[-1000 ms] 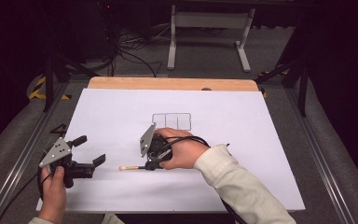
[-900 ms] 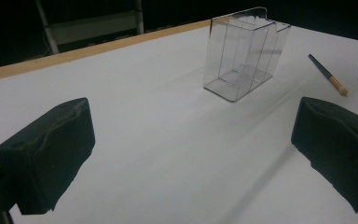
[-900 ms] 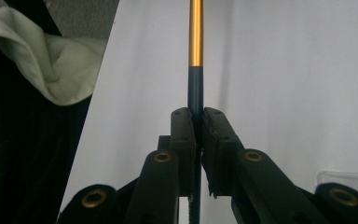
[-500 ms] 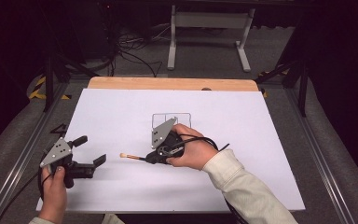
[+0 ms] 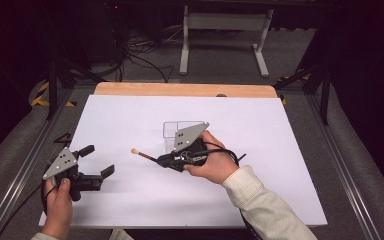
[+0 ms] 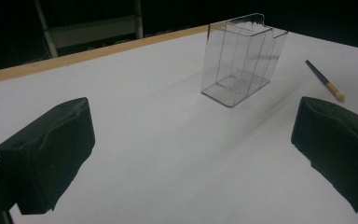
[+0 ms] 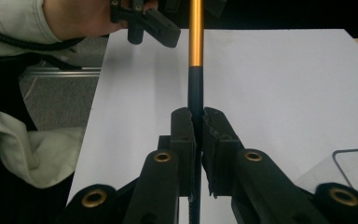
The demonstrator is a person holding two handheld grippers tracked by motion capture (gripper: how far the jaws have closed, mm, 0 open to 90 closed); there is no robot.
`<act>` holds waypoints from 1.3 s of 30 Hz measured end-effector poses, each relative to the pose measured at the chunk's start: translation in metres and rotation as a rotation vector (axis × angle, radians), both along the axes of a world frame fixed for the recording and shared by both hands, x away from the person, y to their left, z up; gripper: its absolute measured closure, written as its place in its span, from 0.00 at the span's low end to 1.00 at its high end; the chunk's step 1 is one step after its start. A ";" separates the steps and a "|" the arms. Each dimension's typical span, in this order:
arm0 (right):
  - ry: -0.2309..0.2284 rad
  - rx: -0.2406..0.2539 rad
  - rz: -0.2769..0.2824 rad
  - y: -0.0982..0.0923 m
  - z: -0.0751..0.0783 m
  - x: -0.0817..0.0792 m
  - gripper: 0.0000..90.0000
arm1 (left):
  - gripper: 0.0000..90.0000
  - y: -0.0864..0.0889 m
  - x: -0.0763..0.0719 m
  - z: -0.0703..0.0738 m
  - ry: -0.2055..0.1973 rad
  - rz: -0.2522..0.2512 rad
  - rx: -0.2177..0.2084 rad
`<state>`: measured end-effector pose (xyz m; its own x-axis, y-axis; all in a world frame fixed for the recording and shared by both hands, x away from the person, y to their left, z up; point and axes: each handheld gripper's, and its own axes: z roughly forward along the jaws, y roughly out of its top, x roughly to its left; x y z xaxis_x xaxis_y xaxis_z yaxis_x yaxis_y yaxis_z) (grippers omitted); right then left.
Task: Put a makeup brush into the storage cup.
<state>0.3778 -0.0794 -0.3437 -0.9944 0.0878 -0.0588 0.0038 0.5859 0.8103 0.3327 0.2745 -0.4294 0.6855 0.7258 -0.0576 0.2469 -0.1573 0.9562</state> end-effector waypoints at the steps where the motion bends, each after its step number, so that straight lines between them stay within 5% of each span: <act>1: 0.000 0.015 -0.008 -0.001 0.000 0.000 0.93 | 0.00 0.000 0.000 0.000 -0.003 0.000 -0.002; 15: 0.001 0.218 -0.104 -0.015 0.002 0.003 0.93 | 0.00 0.000 0.001 -0.001 -0.001 -0.008 -0.018; 29: -0.064 0.347 -0.178 -0.025 0.000 0.011 0.93 | 0.00 -0.002 0.001 -0.005 -0.033 -0.002 -0.028; 39: -0.101 0.396 -0.231 -0.033 0.000 0.024 0.93 | 0.00 -0.004 0.003 -0.007 -0.039 -0.012 -0.023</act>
